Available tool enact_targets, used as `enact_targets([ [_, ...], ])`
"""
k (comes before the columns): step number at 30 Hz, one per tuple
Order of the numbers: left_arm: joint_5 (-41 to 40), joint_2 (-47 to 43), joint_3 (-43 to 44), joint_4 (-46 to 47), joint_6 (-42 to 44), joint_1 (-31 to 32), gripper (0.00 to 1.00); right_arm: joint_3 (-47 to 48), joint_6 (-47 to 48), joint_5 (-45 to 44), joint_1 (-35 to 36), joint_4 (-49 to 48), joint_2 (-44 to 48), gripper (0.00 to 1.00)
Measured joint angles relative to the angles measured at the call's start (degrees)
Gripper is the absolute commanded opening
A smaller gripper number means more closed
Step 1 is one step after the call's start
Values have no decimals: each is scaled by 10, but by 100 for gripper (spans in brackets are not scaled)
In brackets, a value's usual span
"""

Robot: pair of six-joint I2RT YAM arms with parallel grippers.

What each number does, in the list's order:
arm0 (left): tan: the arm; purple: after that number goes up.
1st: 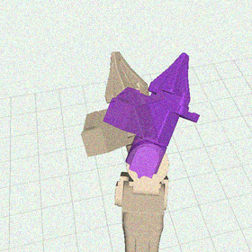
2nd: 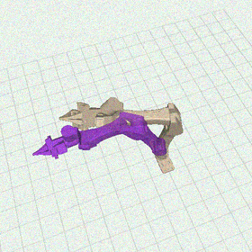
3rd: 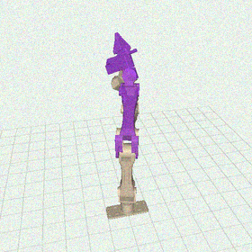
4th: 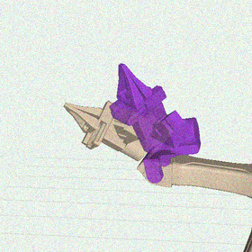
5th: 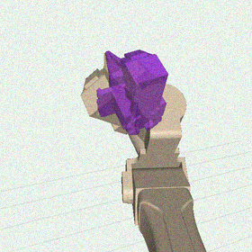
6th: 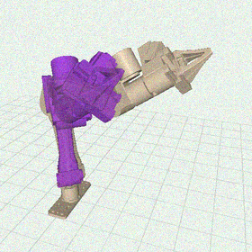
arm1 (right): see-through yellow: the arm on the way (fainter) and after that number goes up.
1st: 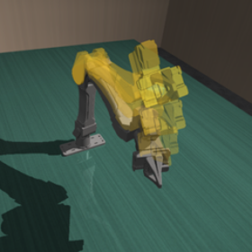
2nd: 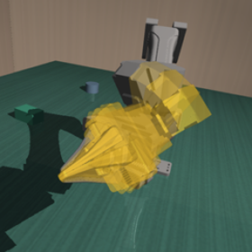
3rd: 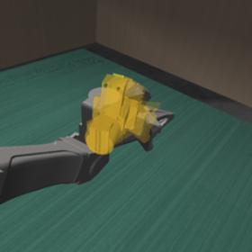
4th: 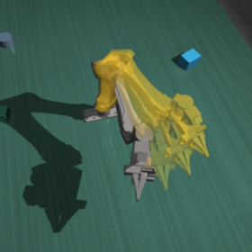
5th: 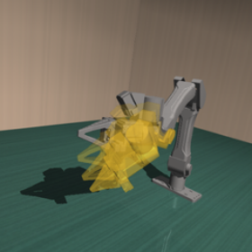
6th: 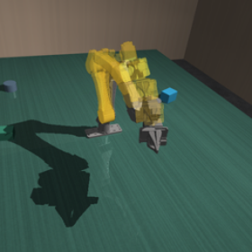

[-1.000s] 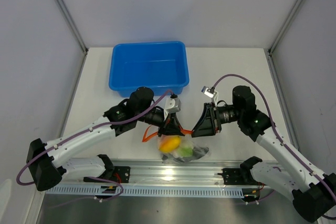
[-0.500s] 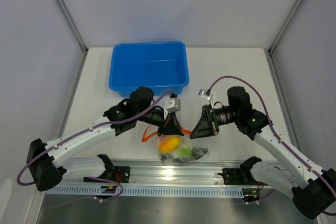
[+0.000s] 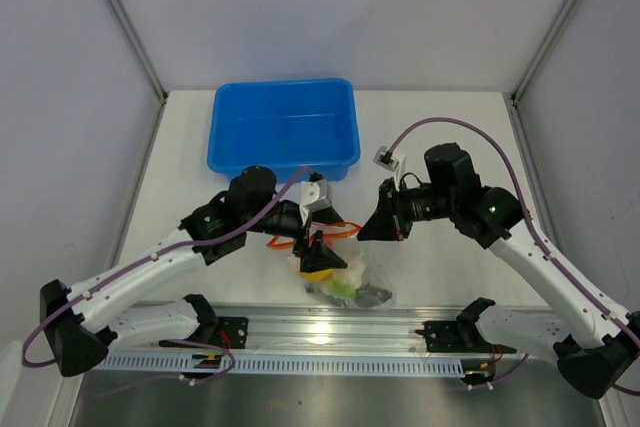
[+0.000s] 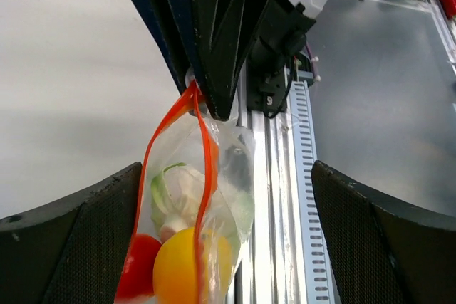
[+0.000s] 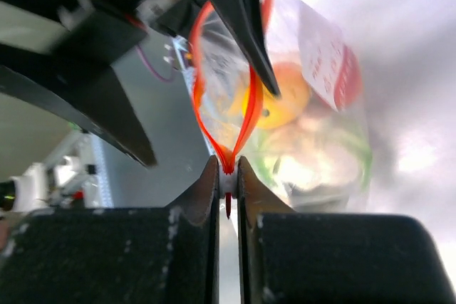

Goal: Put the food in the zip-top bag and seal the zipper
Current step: Adjust the zipper food storage bag at the center of the board.

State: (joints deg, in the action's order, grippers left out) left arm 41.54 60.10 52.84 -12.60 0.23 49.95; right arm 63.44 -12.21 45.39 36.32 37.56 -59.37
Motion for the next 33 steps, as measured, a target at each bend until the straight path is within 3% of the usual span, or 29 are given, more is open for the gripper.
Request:
enact_targets([
  [6, -40, -37, 24, -10, 5, 0, 100, 62, 49, -66, 31, 78, -4, 0],
  [15, -21, 73, 121, -45, 18, -1, 99, 101, 83, -101, 75, 136, -34, 0],
  [26, -3, 86, 59, -36, 21, 2, 99, 102, 83, -109, 75, 148, -37, 0],
  [28, 2, 86, 58, -34, 26, 2, 93, 102, 83, -109, 75, 149, -35, 0],
  [31, 13, 88, 58, -30, 32, 2, 67, 102, 84, -110, 75, 150, -29, 0],
  [32, 16, 90, 58, -30, 33, 2, 50, 102, 84, -110, 75, 150, -27, 0],
  [33, 18, 93, 58, -31, 32, 2, 43, 102, 84, -111, 75, 151, -24, 0],
])
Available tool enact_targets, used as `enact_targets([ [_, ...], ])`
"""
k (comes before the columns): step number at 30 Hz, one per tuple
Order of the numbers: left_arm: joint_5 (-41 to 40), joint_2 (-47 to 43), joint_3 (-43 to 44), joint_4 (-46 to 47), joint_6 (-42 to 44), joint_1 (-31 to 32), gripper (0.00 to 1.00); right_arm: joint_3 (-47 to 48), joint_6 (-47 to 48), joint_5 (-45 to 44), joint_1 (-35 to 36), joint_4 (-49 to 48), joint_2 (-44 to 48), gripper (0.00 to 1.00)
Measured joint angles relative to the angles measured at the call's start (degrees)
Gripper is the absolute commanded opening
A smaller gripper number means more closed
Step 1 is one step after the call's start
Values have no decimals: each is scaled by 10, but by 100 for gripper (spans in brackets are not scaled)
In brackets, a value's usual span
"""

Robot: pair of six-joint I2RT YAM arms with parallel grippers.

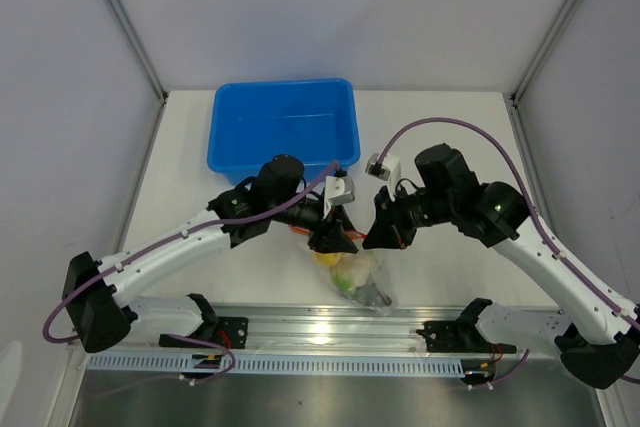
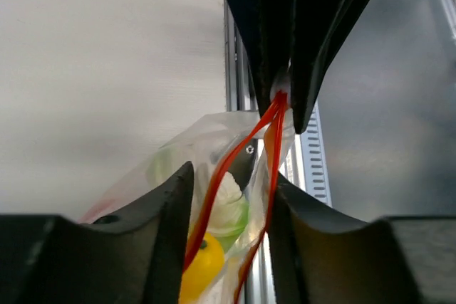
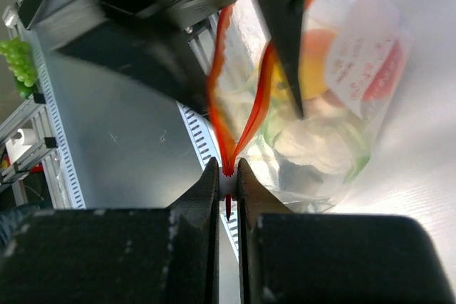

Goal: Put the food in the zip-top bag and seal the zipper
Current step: Adjust the zipper food storage bag at the center of the board.

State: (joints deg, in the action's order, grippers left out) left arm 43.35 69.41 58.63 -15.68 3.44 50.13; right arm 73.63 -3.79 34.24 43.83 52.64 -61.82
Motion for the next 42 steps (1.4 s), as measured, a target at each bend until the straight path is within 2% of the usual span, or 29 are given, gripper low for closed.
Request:
enact_targets([
  [1, 1, 3, 0, 0, 3, 0, 36, 0, 0, -2, 0, 1, 2, 0],
  [2, 2, 7, 0, -1, 4, 0, 24, 0, 0, -7, 0, 2, 3, 0],
  [4, 2, 13, 0, -4, 4, 0, 12, -2, 0, -18, 0, 3, 6, 0],
  [5, 0, 14, 0, -5, 3, 0, 0, -3, -1, -24, 0, 3, 6, 1],
  [9, -13, 15, -2, -8, -3, 0, 1, -9, -7, -47, 0, -1, 7, 28],
  [11, -20, 13, -13, -4, -10, -2, 1, -14, -10, -55, 0, -8, 7, 38],
  [15, -29, 6, -45, 7, -39, -12, 1, -35, -18, -73, 0, -28, 15, 40],
  [21, -30, -23, -72, 24, -73, -15, 1, -108, -43, -76, 0, -87, 57, 39],
  [28, -32, -51, -81, 32, -90, -15, 1, -153, -67, -32, 0, -148, 67, 33],
  [29, -32, -51, -81, 32, -91, -15, 1, -157, -70, -26, 0, -155, 67, 30],
  [32, -31, -51, -81, 35, -95, -15, 1, -163, -77, -10, 0, -175, 67, 3],
  [33, -31, -51, -82, 36, -95, -15, 1, -164, -80, -7, 0, -181, 66, 0],
  [35, -31, -52, -83, 38, -96, -15, 1, -165, -84, -5, 0, -186, 66, 0],
  [36, -31, -53, -83, 38, -96, -15, 4, -165, -85, -4, 0, -187, 66, 0],
  [37, -31, -54, -83, 38, -95, -16, 12, -166, -87, -3, 0, -188, 66, 0],
  [42, -30, -70, -83, 43, -95, -16, 28, -173, -92, -1, 0, -203, 68, 0],
])
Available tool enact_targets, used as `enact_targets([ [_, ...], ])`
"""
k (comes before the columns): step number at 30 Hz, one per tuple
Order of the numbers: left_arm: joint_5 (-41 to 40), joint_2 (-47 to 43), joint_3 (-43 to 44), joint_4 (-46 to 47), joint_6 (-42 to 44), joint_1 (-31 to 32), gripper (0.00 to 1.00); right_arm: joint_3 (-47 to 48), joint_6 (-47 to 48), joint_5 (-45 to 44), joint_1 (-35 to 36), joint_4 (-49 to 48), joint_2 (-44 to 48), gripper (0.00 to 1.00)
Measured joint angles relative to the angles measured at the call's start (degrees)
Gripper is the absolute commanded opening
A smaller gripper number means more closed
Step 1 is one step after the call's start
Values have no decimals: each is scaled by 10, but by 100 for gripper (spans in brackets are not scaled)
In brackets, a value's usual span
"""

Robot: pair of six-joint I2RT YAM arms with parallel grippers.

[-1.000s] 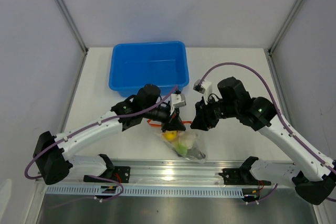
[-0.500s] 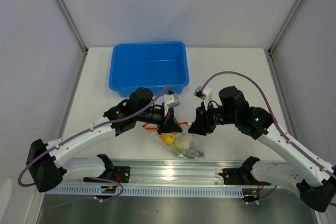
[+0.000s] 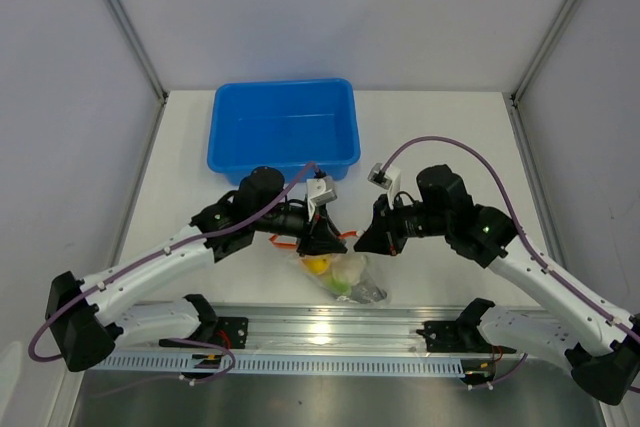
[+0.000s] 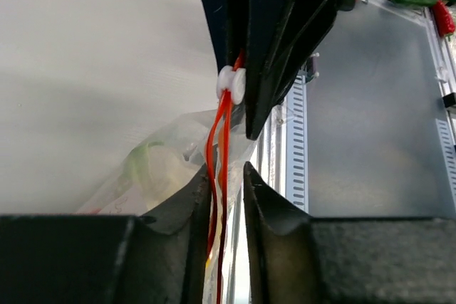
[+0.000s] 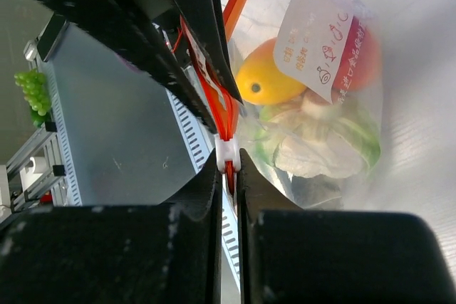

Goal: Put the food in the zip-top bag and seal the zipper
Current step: Adjust the zipper food storage bag at the center of the board.

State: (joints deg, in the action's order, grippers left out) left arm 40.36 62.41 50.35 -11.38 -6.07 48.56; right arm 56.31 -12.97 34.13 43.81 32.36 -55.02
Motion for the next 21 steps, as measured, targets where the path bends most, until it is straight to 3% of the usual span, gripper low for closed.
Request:
enact_targets([
  [1, 1, -3, 0, 1, 0, 0, 32, -2, -2, 0, 0, -3, 1, 0],
  [3, 5, -7, 1, 3, 0, 0, 31, -6, -5, 2, 0, -8, 2, 0],
  [5, 7, -5, 4, 3, -1, 0, 15, -9, -6, 4, 0, -11, 3, 0],
  [6, 8, -2, 8, 0, 0, 0, 1, -9, -7, 5, 0, -13, 3, 0],
  [8, 12, 14, 26, -8, 3, 0, 1, -9, -8, 7, 0, -14, 4, 0],
  [11, 18, 41, 42, -16, 5, -2, 0, -9, -10, 3, -2, -9, 9, 18],
  [21, 18, 37, 36, -7, 5, -2, 1, -26, -20, -4, -1, -15, 28, 12],
])
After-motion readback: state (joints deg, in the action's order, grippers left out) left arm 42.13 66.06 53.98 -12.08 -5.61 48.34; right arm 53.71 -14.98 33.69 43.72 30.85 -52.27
